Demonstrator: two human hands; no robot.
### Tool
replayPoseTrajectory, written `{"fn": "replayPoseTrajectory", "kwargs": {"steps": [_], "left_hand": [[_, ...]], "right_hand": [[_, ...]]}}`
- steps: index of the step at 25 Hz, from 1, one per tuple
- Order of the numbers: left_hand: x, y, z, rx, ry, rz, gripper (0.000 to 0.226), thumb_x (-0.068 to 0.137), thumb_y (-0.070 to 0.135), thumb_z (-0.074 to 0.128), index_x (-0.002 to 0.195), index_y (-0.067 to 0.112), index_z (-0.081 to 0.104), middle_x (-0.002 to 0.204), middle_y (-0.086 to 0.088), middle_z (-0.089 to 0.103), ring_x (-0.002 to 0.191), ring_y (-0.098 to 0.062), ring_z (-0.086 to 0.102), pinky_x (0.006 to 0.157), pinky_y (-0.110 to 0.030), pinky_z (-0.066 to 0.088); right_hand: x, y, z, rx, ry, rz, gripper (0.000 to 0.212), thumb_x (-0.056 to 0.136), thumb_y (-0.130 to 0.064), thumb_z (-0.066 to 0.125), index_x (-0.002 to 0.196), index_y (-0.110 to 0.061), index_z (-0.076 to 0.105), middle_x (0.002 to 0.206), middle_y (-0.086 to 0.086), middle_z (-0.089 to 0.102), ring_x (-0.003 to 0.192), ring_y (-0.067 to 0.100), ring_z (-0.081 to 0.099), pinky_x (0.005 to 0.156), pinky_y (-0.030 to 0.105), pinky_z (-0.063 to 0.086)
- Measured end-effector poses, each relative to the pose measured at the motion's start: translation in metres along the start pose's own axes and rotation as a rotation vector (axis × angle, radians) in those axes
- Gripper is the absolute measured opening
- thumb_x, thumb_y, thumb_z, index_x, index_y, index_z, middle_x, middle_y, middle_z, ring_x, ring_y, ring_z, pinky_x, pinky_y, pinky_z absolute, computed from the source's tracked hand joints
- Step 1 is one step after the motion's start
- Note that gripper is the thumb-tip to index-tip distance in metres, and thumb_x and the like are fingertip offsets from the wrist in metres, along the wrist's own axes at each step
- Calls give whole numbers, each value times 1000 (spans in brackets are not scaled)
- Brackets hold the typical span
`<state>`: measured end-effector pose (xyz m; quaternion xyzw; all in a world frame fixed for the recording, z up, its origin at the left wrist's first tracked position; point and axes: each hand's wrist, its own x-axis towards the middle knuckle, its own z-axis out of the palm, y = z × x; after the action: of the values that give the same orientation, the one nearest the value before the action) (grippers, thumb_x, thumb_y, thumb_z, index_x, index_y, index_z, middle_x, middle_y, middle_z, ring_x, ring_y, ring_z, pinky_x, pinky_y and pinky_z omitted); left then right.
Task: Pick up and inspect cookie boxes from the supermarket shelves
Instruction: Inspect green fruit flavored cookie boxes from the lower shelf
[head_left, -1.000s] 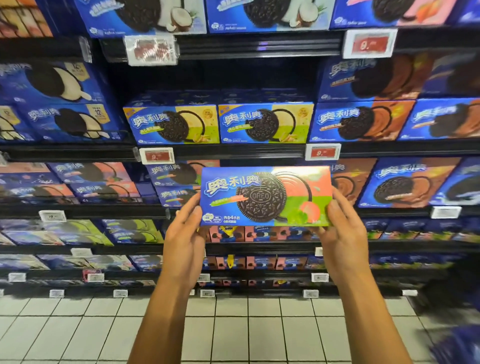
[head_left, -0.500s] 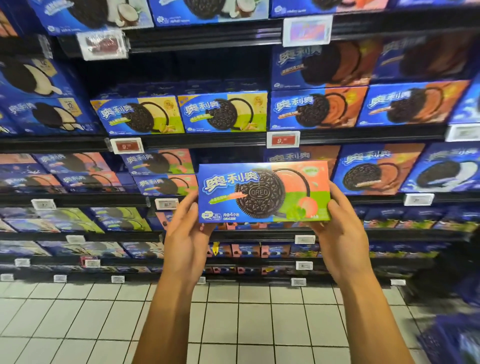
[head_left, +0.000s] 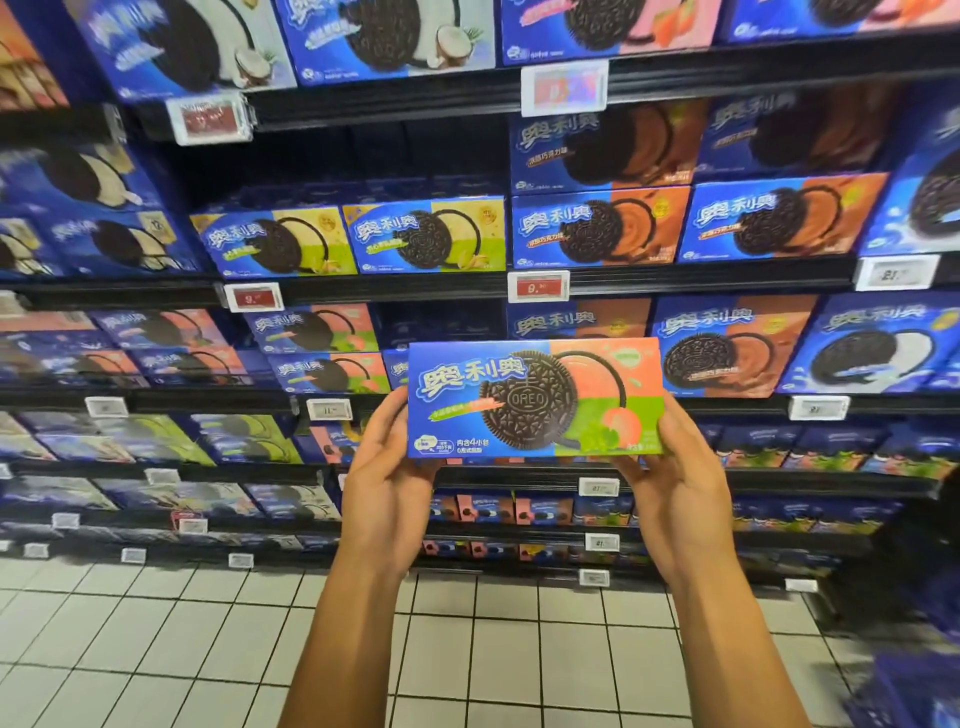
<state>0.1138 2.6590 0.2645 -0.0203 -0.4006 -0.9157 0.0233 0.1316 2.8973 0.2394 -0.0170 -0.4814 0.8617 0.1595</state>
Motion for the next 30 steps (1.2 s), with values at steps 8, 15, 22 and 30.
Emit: {"fn": "replayPoseTrajectory", "kwargs": {"steps": [8, 15, 22, 30], "left_hand": [[-20, 4, 14, 155, -57, 59, 49, 89, 27, 60, 135, 13, 53, 132, -6, 63, 110, -18, 63, 81, -37, 58], [-37, -17, 52, 278, -183, 104, 55, 83, 14, 64, 135, 22, 50, 130, 3, 64, 118, -14, 61, 87, -27, 54], [-59, -34, 77, 449, -270, 119, 65, 75, 22, 78, 134, 28, 52, 120, 13, 66, 103, -5, 66, 79, -23, 55], [-42, -17, 29, 313, -60, 126, 38, 98, 5, 49, 124, 28, 63, 130, -3, 66, 115, -15, 65, 85, -28, 56]], "right_hand": [[-6, 8, -16, 146, 90, 104, 32, 101, -31, 51, 124, -17, 68, 121, 9, 70, 112, 22, 66, 89, 41, 57], [-15, 37, -18, 501, 211, 406, 39, 93, -29, 61, 126, -9, 67, 128, 15, 68, 124, 28, 60, 109, 45, 44], [-29, 56, -10, 533, 188, 498, 30, 102, -22, 53, 114, -5, 74, 121, 19, 69, 109, 30, 65, 105, 43, 48], [-15, 28, -20, 482, 228, 418, 31, 91, -26, 63, 115, -6, 68, 115, 17, 73, 104, 32, 70, 82, 47, 59]]}}
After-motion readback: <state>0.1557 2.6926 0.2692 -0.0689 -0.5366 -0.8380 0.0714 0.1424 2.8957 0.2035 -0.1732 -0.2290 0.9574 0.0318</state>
